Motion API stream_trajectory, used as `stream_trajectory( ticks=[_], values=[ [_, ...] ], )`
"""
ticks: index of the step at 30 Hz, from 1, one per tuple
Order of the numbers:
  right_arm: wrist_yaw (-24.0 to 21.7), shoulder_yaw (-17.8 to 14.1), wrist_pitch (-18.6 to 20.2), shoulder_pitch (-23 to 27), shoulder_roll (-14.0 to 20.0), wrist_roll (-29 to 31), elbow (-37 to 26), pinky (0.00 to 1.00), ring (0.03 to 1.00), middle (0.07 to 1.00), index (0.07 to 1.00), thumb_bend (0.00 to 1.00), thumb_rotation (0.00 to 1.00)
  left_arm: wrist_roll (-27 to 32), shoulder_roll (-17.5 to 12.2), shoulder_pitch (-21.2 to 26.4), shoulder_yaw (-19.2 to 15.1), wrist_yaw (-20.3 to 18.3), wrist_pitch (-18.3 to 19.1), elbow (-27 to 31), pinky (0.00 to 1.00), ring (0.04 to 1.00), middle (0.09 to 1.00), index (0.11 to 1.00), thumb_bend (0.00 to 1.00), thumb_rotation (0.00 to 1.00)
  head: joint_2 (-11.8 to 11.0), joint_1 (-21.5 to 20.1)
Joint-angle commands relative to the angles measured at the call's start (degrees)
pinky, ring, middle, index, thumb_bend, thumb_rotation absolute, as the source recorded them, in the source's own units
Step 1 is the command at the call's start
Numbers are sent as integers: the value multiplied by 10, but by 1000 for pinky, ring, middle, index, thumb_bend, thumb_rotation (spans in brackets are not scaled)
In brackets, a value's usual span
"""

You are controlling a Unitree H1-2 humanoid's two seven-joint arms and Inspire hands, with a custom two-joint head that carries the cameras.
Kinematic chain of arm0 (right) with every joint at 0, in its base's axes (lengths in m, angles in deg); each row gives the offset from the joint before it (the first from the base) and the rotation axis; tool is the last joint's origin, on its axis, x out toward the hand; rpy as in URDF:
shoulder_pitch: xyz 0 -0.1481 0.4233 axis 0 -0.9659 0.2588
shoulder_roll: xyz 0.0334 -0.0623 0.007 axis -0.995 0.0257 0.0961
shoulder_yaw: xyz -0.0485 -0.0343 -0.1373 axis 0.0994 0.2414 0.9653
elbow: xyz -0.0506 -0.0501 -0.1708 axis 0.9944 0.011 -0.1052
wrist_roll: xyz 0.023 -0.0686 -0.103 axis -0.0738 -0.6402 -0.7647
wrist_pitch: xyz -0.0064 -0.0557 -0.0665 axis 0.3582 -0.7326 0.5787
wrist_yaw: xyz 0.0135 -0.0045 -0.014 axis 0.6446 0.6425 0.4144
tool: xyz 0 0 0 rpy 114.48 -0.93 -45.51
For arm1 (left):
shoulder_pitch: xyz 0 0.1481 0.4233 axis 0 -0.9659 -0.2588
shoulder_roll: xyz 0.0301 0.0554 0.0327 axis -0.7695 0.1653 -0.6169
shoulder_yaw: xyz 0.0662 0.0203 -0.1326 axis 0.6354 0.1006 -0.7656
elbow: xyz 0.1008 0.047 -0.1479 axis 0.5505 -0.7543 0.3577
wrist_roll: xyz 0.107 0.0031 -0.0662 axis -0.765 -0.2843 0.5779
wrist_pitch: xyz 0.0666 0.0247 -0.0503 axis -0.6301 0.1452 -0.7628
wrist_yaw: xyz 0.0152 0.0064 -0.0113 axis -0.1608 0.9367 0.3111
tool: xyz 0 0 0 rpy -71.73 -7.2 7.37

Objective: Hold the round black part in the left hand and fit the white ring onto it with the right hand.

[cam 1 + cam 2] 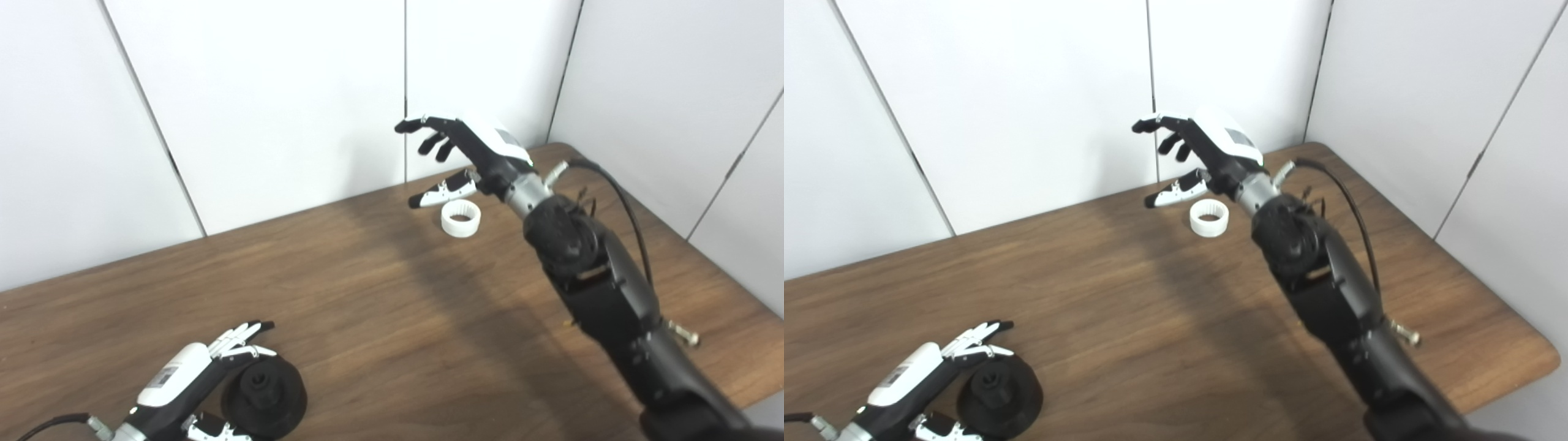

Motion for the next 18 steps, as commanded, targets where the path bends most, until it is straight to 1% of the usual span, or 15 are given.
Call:
stream_trajectory(
  ticks=[1,3,6,10,14,18],
  values=[
    [-8,5,5,41,31,-25,8,544,664,792,759,684,156,-14,-31,10,12,4,7,-16,1000,1000,975,485,522,69,-1,-6],
    [-14,15,-1,55,52,-41,37,551,681,789,752,698,166,-9,-37,12,20,10,7,-17,1000,1000,975,485,522,69,-1,-7],
    [-25,32,-5,70,77,-64,72,569,705,786,751,688,180,-6,-41,15,30,17,7,-21,1000,1000,977,485,522,68,-1,-8],
    [-46,62,-12,88,109,-90,115,602,721,778,747,701,214,4,-45,17,41,25,7,-23,1000,1000,977,485,522,68,-6,-15],
    [-78,87,-2,110,127,-103,158,624,772,808,745,741,278,8,-50,20,51,35,8,-25,1000,1000,978,485,521,69,-5,-15],
    [-109,98,8,128,135,-100,197,661,818,851,761,782,331,14,-53,24,56,36,8,-26,1000,1000,980,485,521,69,-5,-14]
  ],
)
